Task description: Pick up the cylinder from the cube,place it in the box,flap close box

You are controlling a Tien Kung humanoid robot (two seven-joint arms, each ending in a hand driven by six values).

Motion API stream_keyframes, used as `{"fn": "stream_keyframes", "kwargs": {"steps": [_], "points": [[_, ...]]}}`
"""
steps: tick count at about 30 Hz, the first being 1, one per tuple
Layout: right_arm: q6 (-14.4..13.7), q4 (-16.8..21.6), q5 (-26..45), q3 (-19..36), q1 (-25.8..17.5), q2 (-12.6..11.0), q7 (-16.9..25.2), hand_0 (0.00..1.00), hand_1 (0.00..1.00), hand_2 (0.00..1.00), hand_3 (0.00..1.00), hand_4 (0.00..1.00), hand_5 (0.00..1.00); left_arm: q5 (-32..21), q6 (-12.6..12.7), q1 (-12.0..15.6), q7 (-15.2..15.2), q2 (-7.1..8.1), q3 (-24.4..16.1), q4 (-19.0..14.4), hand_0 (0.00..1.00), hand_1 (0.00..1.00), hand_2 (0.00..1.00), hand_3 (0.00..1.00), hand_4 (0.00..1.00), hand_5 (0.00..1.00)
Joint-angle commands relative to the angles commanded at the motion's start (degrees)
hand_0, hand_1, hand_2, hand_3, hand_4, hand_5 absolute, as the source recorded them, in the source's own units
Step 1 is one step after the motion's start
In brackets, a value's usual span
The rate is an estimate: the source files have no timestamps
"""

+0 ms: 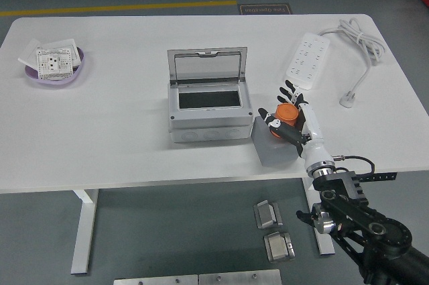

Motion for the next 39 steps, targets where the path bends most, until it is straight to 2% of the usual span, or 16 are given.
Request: {"fn": "stream_keyframes", "kwargs": {"steps": [5, 6, 11, 12, 17, 18, 23, 24, 29, 30, 35, 36, 39], "points": [[-0.22, -0.36, -0.24, -0.78, 0.29, 0.02, -0.52, 0.822, 0.833, 0.853, 0.94, 0.613, 0.031, 0.02, 0.06, -0.1, -0.13, -0.05, 0.06, -0.01, 0.788, 0.792, 0.775, 0.877, 0.751, 0.575], [-0.24, -0.46, -0.17, -0.99, 0.37, 0.02, -0.58, 0.794, 0.787, 0.803, 0.891, 0.484, 0.002, 0.03, 0.07, -0.11, -0.16, -0.06, 0.08, -0.01, 0.786, 0.792, 0.771, 0.876, 0.75, 0.575], [-0.3, -0.87, 0.87, -1.91, 0.62, 0.02, -0.64, 0.794, 0.787, 0.803, 0.891, 0.484, 0.002, 0.11, 0.17, -0.11, -0.36, -0.06, 0.03, -0.02, 0.786, 0.792, 0.771, 0.876, 0.75, 0.575], [-0.33, -0.93, 1.03, -2.06, 0.66, 0.0, -0.69, 0.769, 0.726, 0.696, 0.747, 0.286, 0.002, 0.12, 0.19, -0.1, -0.4, -0.07, 0.03, -0.02, 0.785, 0.789, 0.771, 0.876, 0.75, 0.575], [-0.58, -1.05, 1.34, -2.68, 0.82, -0.12, -1.3, 0.769, 0.726, 0.696, 0.747, 0.286, 0.002, 0.17, 0.25, -0.08, -0.54, -0.1, 0.01, -0.04, 0.785, 0.789, 0.771, 0.876, 0.75, 0.575], [-0.58, -1.04, 1.41, -2.76, 0.84, -0.14, -1.43, 0.773, 0.659, 0.608, 0.609, 0.002, 0.002, 0.19, 0.27, -0.08, -0.57, -0.1, 0.0, -0.04, 0.784, 0.788, 0.77, 0.875, 0.75, 0.577], [-0.55, -0.97, 1.56, -3.04, 1.02, -0.29, -1.95, 0.773, 0.659, 0.608, 0.609, 0.002, 0.002, 0.25, 0.32, -0.1, -0.68, -0.09, -0.02, -0.07, 0.784, 0.788, 0.77, 0.875, 0.75, 0.577], [-0.54, -0.98, 1.68, -3.09, 1.07, -0.32, -1.96, 0.662, 0.56, 0.5, 0.415, 0.04, 0.002, 0.27, 0.34, -0.1, -0.72, -0.09, -0.04, -0.07, 0.784, 0.787, 0.769, 0.875, 0.75, 0.578], [-0.49, -1.05, 2.48, -3.24, 1.39, -0.47, -1.57, 0.662, 0.56, 0.5, 0.415, 0.04, 0.002, 0.24, 0.41, -0.06, -0.87, -0.07, 0.02, -0.09, 0.784, 0.787, 0.769, 0.875, 0.75, 0.578], [-0.5, -1.05, 2.62, -3.26, 1.49, -0.49, -1.46, 0.541, 0.378, 0.299, 0.233, 0.012, 0.002, 0.22, 0.42, -0.04, -0.88, -0.07, 0.05, -0.09, 0.784, 0.786, 0.767, 0.872, 0.75, 0.579], [-0.82, -0.87, 2.92, -3.15, 2.33, -0.64, -0.95, 0.541, 0.378, 0.299, 0.233, 0.012, 0.002, 0.12, 0.46, 0.0, -0.97, -0.06, 0.19, -0.09, 0.784, 0.786, 0.767, 0.872, 0.75, 0.579], [-0.91, -0.79, 2.89, -3.13, 2.54, -0.68, -0.92, 0.501, 0.189, 0.221, 0.201, 0.002, 0.002, 0.1, 0.47, 0.0, -0.98, -0.05, 0.22, -0.1, 0.783, 0.784, 0.766, 0.872, 0.749, 0.58], [-1.26, -0.44, 2.58, -2.95, 3.42, -0.9, -0.99, 0.501, 0.189, 0.221, 0.201, 0.002, 0.002, 0.03, 0.49, -0.02, -1.03, -0.04, 0.34, -0.11, 0.783, 0.784, 0.766, 0.872, 0.749, 0.58]]}}
